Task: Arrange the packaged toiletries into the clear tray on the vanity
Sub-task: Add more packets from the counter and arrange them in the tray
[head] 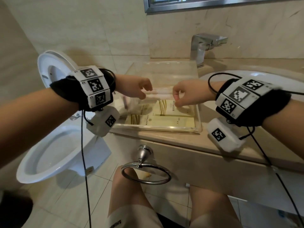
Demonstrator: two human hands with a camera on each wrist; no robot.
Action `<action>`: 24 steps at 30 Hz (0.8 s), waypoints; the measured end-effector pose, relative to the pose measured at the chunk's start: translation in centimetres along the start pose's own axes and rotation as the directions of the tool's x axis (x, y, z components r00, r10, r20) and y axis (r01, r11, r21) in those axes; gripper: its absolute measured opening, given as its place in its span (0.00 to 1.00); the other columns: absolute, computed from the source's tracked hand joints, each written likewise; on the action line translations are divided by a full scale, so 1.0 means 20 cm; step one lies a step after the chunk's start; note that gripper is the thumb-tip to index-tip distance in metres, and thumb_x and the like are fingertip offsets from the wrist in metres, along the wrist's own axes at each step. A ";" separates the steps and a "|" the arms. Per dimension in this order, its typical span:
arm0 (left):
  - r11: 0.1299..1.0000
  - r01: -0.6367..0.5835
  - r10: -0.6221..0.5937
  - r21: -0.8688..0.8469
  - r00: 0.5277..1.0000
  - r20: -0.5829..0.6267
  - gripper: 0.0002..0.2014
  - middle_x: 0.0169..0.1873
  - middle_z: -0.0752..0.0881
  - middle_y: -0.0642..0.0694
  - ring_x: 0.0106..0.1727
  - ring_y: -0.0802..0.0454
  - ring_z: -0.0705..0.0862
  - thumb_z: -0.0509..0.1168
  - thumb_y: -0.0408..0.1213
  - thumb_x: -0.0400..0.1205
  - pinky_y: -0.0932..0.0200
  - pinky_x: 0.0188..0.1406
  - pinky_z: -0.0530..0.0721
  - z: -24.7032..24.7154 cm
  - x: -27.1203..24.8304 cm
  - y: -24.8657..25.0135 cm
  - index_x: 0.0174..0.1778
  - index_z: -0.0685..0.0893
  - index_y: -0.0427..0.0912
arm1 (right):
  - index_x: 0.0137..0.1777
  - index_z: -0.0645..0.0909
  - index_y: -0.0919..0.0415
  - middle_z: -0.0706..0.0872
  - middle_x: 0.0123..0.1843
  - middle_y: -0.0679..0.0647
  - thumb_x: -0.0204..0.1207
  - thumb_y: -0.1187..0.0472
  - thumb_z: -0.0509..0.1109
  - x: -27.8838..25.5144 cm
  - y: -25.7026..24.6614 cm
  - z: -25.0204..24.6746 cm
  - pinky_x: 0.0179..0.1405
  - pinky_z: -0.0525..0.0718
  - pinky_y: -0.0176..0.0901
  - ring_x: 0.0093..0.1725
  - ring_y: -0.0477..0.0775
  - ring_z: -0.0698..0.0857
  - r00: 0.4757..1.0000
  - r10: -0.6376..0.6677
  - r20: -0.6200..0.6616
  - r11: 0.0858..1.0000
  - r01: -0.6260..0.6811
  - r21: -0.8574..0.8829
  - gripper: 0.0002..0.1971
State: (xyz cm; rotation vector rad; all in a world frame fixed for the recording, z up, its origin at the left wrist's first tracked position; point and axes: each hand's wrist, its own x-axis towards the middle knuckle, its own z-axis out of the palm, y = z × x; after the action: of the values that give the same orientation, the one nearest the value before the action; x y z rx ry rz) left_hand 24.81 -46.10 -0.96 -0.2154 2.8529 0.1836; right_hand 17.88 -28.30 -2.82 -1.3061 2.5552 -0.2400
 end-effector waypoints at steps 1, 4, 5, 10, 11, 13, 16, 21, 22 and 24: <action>0.999 0.019 -0.020 0.036 1.000 0.017 0.25 0.74 0.72 0.46 0.75 0.49 0.70 0.63 0.37 0.82 0.57 0.71 0.68 -0.01 0.00 -0.02 0.76 0.66 0.43 | 0.45 0.76 0.57 0.84 0.60 0.59 0.75 0.59 0.69 0.01 -0.02 0.00 0.37 0.73 0.35 0.62 0.59 0.81 1.000 -0.011 -0.023 1.000 0.011 -0.002 0.04; 0.991 0.065 -0.076 0.120 0.992 0.096 0.29 0.75 0.70 0.46 0.74 0.48 0.71 0.67 0.42 0.80 0.55 0.70 0.70 0.00 -0.02 -0.08 0.76 0.65 0.48 | 0.49 0.76 0.57 0.83 0.57 0.56 0.75 0.60 0.68 0.05 -0.07 0.01 0.35 0.72 0.32 0.59 0.57 0.81 1.000 -0.029 0.004 1.000 0.029 -0.004 0.05; 0.988 0.060 -0.078 0.145 0.990 0.120 0.31 0.75 0.69 0.46 0.72 0.48 0.72 0.69 0.42 0.78 0.55 0.68 0.71 0.01 -0.02 -0.10 0.77 0.65 0.49 | 0.50 0.76 0.57 0.82 0.56 0.56 0.75 0.60 0.68 0.06 -0.08 0.02 0.35 0.72 0.31 0.55 0.55 0.81 0.999 -0.033 0.018 0.999 0.033 -0.002 0.06; 0.957 -0.059 -0.005 0.286 0.976 0.217 0.37 0.78 0.61 0.49 0.78 0.47 0.61 0.73 0.43 0.74 0.47 0.78 0.64 0.06 -0.04 -0.17 0.77 0.63 0.58 | 0.60 0.77 0.60 0.80 0.54 0.54 0.76 0.60 0.68 0.08 -0.08 0.04 0.33 0.74 0.32 0.40 0.47 0.76 0.998 -0.037 0.049 0.999 0.037 -0.001 0.13; 0.945 -0.074 0.000 0.320 0.974 0.224 0.37 0.80 0.57 0.50 0.80 0.46 0.57 0.73 0.43 0.74 0.45 0.79 0.61 0.07 -0.04 -0.17 0.77 0.62 0.59 | 0.62 0.76 0.60 0.79 0.53 0.53 0.76 0.60 0.68 0.08 -0.08 0.04 0.32 0.73 0.32 0.37 0.45 0.75 0.997 -0.036 0.062 0.999 0.036 -0.003 0.15; 0.929 -0.101 0.019 0.357 0.974 0.228 0.37 0.81 0.54 0.50 0.82 0.46 0.53 0.72 0.42 0.75 0.41 0.80 0.58 0.08 -0.04 -0.18 0.77 0.61 0.60 | 0.64 0.75 0.59 0.79 0.53 0.53 0.77 0.61 0.67 0.07 -0.08 0.04 0.31 0.73 0.31 0.36 0.43 0.74 0.996 -0.035 0.079 0.999 0.036 -0.007 0.16; 0.922 -0.142 0.066 0.359 0.974 0.217 0.36 0.80 0.56 0.51 0.80 0.46 0.57 0.73 0.38 0.73 0.45 0.78 0.64 0.08 -0.04 -0.19 0.76 0.65 0.57 | 0.66 0.74 0.59 0.80 0.59 0.56 0.77 0.60 0.67 0.06 -0.08 0.03 0.33 0.74 0.32 0.40 0.47 0.76 0.996 -0.032 0.082 0.999 0.033 -0.015 0.18; 0.915 -0.189 0.120 0.356 0.971 0.207 0.32 0.78 0.60 0.51 0.76 0.46 0.65 0.73 0.28 0.71 0.54 0.70 0.76 0.08 -0.03 -0.21 0.70 0.73 0.52 | 0.66 0.74 0.59 0.80 0.63 0.58 0.77 0.60 0.66 0.05 -0.09 0.02 0.34 0.73 0.30 0.46 0.50 0.76 0.996 -0.039 0.075 0.999 0.042 -0.030 0.18; 0.916 -0.192 0.124 0.353 0.970 0.207 0.32 0.78 0.59 0.51 0.76 0.46 0.65 0.73 0.27 0.71 0.54 0.70 0.76 0.08 -0.03 -0.22 0.69 0.73 0.52 | 0.66 0.74 0.58 0.80 0.63 0.57 0.77 0.60 0.66 0.05 -0.09 0.02 0.34 0.73 0.31 0.47 0.50 0.76 0.996 -0.037 0.078 0.999 0.040 -0.030 0.18; 0.921 -0.190 0.124 0.340 0.970 0.207 0.32 0.78 0.58 0.52 0.76 0.45 0.65 0.72 0.26 0.71 0.56 0.67 0.78 0.09 -0.02 -0.22 0.68 0.73 0.52 | 0.67 0.73 0.58 0.80 0.64 0.57 0.78 0.60 0.66 0.04 -0.10 0.02 0.36 0.75 0.33 0.47 0.50 0.77 0.996 -0.029 0.085 0.999 0.032 -0.030 0.17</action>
State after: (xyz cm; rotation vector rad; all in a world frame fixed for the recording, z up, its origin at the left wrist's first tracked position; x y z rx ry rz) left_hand 26.38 -50.13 -2.94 0.1027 2.6575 -0.2738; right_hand 19.01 -30.17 -2.85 -1.3379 2.4796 -0.1479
